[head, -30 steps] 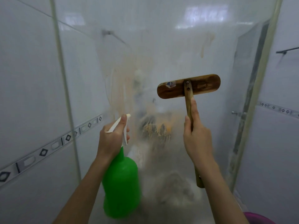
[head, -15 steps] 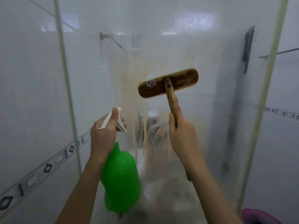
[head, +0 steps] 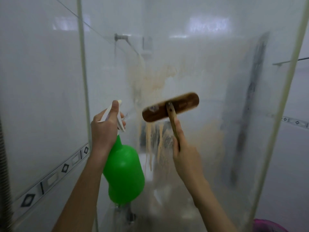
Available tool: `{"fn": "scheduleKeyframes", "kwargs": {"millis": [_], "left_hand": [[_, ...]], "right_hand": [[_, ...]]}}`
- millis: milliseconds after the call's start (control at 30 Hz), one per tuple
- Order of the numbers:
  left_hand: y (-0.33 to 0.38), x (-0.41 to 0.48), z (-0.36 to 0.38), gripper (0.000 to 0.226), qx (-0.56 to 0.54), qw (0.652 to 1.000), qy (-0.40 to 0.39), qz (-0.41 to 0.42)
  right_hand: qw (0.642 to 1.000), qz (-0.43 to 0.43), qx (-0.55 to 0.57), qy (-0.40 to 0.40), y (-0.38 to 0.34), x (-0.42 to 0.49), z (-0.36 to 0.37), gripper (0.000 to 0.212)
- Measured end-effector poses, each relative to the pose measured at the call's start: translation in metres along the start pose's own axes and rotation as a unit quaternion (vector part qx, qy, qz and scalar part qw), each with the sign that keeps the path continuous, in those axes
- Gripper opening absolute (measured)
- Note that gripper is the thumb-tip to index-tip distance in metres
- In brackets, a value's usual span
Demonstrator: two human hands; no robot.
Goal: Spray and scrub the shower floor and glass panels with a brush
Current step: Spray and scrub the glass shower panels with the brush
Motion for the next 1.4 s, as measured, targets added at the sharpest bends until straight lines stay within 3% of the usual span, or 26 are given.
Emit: {"fn": "scheduleKeyframes", "kwargs": {"millis": [67, 267, 467, 633, 833, 1033, 1233, 1400], "left_hand": [[0.004, -0.001, -0.009, 0.047, -0.024, 1.000, 0.001, -0.002], [0.014, -0.002, -0.021, 0.039, -0.021, 1.000, -0.012, 0.011], [0.020, 0.006, -0.037, 0.030, -0.040, 0.999, -0.004, 0.018], [0.020, 0.000, -0.036, 0.036, -0.031, 0.999, -0.016, 0.008], [0.021, -0.001, -0.030, 0.034, -0.061, 0.997, -0.037, -0.002], [0.024, -0.010, -0.019, 0.032, -0.051, 0.997, -0.052, 0.000], [0.027, -0.009, -0.012, 0.033, -0.062, 0.996, -0.054, 0.016], [0.021, -0.011, 0.010, 0.033, -0.072, 0.994, -0.076, 0.009]], "right_hand": [[1.000, 0.005, 0.008, -0.009, -0.005, -0.013, 0.006, 0.061], [0.998, -0.026, -0.024, 0.043, -0.062, 0.090, -0.002, 0.059], [0.999, 0.000, -0.009, -0.035, -0.041, 0.008, 0.009, 0.059], [0.998, -0.055, -0.029, 0.026, -0.102, 0.113, 0.004, 0.057], [0.998, -0.021, -0.012, -0.060, -0.053, 0.010, 0.022, 0.058], [0.997, -0.031, 0.016, 0.073, -0.075, 0.132, -0.039, 0.056], [0.998, 0.039, 0.022, 0.040, -0.010, 0.024, -0.028, 0.058], [0.992, 0.009, 0.017, 0.124, -0.028, 0.130, -0.085, 0.055]]}}
Point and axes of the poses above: each hand's wrist, its own x-axis towards the middle knuckle, its own z-axis out of the palm, y = z × x, the point moved 8 cm from there along x, towards the middle knuckle, and after that the axes turned 4 degrees about y, right-handed, at the moved point
